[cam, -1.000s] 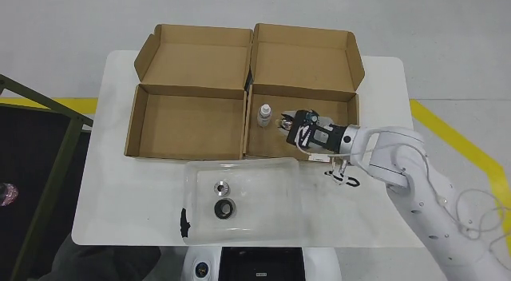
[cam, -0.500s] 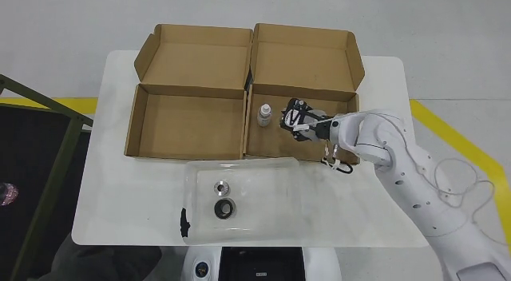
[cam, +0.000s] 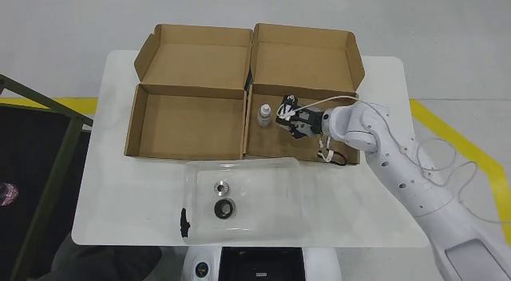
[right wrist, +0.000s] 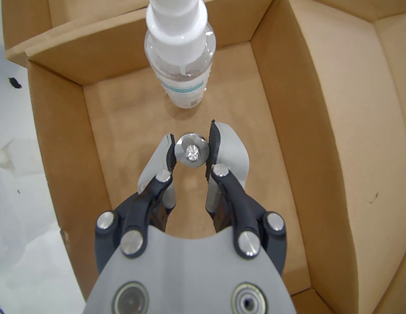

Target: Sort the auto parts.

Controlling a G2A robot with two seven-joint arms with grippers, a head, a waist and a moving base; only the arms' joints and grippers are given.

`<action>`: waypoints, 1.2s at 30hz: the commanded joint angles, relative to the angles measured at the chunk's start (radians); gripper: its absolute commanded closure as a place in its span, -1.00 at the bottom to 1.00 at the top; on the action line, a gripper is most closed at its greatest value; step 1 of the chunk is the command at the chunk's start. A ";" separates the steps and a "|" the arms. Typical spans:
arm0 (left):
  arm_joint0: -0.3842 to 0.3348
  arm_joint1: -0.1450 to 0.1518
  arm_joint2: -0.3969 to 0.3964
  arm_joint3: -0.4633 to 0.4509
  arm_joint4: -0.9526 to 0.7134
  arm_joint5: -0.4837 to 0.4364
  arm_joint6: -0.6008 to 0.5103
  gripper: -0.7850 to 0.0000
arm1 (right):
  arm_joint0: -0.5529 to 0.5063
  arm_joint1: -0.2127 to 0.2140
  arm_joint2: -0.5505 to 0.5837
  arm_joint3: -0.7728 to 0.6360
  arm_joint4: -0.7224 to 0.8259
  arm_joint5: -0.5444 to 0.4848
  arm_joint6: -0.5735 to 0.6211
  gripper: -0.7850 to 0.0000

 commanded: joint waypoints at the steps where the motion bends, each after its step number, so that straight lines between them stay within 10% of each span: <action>1: 0.000 0.000 0.000 0.000 0.000 0.000 0.000 -1.00 | 0.008 -0.005 -0.011 0.016 0.003 0.000 -0.001 1.00; 10: 0.000 0.000 0.000 0.000 0.000 0.000 0.000 -1.00 | 0.031 -0.021 -0.041 0.065 0.000 0.005 -0.009 0.25; 36: 0.000 0.000 0.000 0.000 0.000 0.000 0.000 -1.00 | -0.164 0.054 0.186 -0.431 0.031 -0.060 0.029 0.08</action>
